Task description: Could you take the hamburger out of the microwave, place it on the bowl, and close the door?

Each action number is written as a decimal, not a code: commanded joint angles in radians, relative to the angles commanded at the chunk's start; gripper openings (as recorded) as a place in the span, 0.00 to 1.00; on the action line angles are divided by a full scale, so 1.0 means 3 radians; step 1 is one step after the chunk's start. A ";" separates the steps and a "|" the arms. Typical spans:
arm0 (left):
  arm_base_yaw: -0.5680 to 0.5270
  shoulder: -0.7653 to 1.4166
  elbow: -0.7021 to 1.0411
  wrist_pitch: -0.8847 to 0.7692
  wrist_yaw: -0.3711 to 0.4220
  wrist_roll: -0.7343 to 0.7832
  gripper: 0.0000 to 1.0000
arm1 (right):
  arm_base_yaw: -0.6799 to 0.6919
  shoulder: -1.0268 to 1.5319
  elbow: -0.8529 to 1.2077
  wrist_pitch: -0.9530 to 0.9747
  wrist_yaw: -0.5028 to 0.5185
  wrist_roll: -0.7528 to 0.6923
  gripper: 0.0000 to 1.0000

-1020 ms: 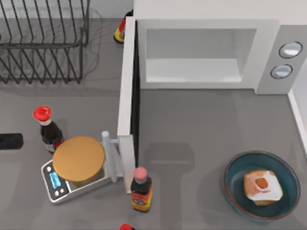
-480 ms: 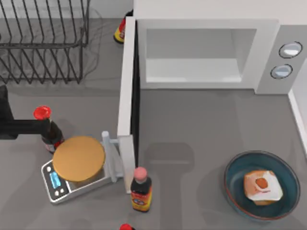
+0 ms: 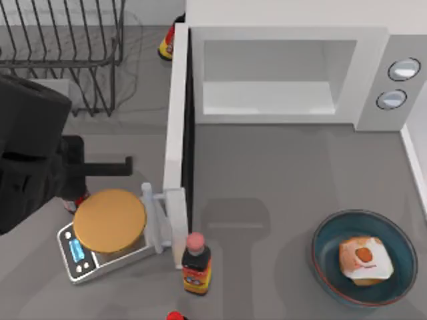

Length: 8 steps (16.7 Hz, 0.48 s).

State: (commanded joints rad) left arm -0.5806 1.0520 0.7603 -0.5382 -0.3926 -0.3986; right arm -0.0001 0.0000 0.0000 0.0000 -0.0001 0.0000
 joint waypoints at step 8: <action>-0.0010 0.0115 0.0028 -0.0042 0.0009 -0.0067 0.00 | 0.0000 0.0000 0.0000 0.0000 0.0000 0.0000 1.00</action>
State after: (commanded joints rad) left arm -0.5836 1.0864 0.7686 -0.5508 -0.3898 -0.4187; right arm -0.0001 0.0000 0.0000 0.0000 -0.0001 0.0000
